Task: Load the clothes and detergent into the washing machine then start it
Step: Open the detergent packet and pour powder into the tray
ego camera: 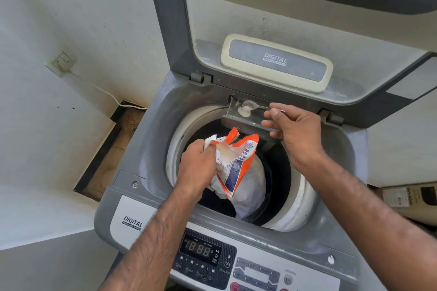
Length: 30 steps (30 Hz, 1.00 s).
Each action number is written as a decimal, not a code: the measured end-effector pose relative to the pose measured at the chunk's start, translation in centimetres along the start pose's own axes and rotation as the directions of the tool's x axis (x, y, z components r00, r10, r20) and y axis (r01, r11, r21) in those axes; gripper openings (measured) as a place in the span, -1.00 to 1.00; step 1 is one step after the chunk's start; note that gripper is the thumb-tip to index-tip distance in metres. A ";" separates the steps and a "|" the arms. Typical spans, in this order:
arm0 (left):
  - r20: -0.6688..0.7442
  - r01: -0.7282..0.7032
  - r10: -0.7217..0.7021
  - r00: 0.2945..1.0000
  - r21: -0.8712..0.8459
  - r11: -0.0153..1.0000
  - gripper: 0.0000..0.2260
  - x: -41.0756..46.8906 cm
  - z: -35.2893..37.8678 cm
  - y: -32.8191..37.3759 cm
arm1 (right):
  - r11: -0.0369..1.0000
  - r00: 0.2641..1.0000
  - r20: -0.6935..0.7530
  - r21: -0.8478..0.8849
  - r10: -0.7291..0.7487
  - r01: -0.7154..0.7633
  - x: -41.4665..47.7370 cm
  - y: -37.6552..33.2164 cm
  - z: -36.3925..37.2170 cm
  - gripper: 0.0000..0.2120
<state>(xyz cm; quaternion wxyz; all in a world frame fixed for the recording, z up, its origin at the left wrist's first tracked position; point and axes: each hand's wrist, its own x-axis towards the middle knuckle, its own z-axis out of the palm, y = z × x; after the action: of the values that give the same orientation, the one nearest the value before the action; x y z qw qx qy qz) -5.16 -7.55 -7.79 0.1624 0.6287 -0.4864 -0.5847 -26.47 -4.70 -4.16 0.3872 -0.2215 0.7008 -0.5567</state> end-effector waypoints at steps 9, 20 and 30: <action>0.005 0.011 -0.011 1.000 -0.023 1.000 -0.61 -0.2 -0.1 0.3 | 0.995 0.999 0.023 -0.086 -0.047 0.049 -0.6 0.5 0.2 -0.83; 0.026 0.011 -0.009 1.000 -0.068 0.998 -0.67 -1.5 0.2 0.9 | 0.951 0.953 0.067 -0.068 -0.296 0.301 -5.4 -1.4 -1.2 -0.85; 0.006 -0.027 0.028 1.000 -0.067 0.997 -0.79 -3.0 0.4 1.0 | 0.947 0.953 0.227 -0.206 -0.200 0.248 -8.6 1.6 -0.7 -0.84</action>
<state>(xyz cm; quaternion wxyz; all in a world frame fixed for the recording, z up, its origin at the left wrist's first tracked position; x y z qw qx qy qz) -5.42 -5.51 -5.44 0.1899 0.6142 -0.4756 -0.6004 -21.68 2.57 -3.04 0.3623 -0.3994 0.6879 -0.4858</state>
